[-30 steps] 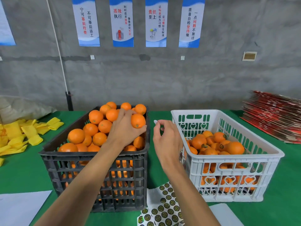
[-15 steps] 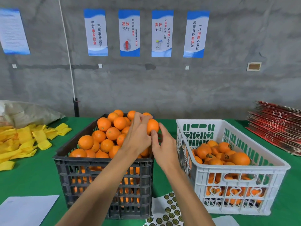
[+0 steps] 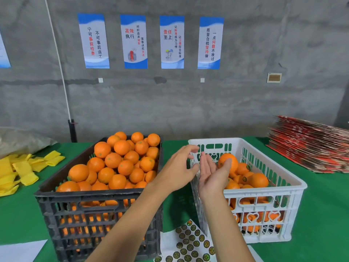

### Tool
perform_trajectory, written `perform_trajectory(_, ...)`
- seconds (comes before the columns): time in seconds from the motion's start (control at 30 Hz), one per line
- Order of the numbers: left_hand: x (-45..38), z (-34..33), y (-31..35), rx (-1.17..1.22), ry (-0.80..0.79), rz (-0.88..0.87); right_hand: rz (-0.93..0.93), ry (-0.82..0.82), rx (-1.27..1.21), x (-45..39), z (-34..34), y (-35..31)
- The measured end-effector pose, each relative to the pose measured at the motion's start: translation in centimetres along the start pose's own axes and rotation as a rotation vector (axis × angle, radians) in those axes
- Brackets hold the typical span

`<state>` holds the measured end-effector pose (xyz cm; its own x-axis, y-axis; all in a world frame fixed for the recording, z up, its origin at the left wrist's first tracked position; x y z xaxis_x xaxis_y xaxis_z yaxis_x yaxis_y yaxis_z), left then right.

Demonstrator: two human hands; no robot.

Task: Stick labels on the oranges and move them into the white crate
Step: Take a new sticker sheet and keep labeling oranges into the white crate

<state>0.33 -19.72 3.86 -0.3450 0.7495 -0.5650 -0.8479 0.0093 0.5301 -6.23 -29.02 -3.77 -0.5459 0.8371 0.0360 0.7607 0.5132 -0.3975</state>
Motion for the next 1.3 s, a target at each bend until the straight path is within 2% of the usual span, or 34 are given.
perform_trajectory(0.17,2.2,2.9,-2.4,0.025,0.089,-0.015,-0.003,-0.128,0.153,0.2,-2.4,2.6)
perform_trajectory(0.23,2.9,5.3,-3.5,0.009,0.135,0.027,-0.028,-0.193,0.315,0.5,-4.0,5.2)
perform_trajectory(0.33,4.3,8.9,-6.4,-0.105,0.152,0.143,-0.029,-0.333,0.749,1.9,-6.7,8.9)
perform_trajectory(0.43,5.9,12.2,-10.9,-0.284,0.128,0.329,0.257,-0.514,1.377,3.0,-10.4,10.9)
perform_trajectory(0.5,6.5,13.9,-13.9,-0.335,0.094,0.437,0.344,-0.592,1.610,3.4,-12.3,12.5)
perform_trajectory(0.67,4.6,14.4,-19.4,-0.395,-0.136,0.596,0.171,-0.716,1.967,2.1,-13.3,17.6)
perform_trajectory(0.83,2.6,12.1,-22.0,-0.472,-0.415,0.699,-0.014,-0.802,2.137,0.2,-12.3,19.5)
perform_trajectory(1.03,1.7,11.0,-23.9,-0.753,-0.635,0.744,-0.040,-0.847,2.105,-0.5,-11.3,20.5)
perform_trajectory(1.17,1.9,10.2,-24.5,-0.908,-0.623,0.720,-0.017,-0.855,2.117,-0.5,-11.0,20.8)
perform_trajectory(1.3,1.2,10.6,-22.5,-0.863,-0.523,0.642,0.146,-0.817,2.030,0.2,-12.4,19.1)
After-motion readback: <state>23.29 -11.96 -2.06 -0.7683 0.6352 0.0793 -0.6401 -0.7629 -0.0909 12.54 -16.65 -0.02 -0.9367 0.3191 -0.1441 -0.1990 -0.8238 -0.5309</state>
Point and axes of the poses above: each hand's wrist, its own x-axis away from the middle knuckle, its own z-axis out of the back of the hand, y = z × x, the point moved 9 cm from there along -x, towards the middle knuckle, and after that the axes turned 2 degrees about -y, right-handed, at the moved point
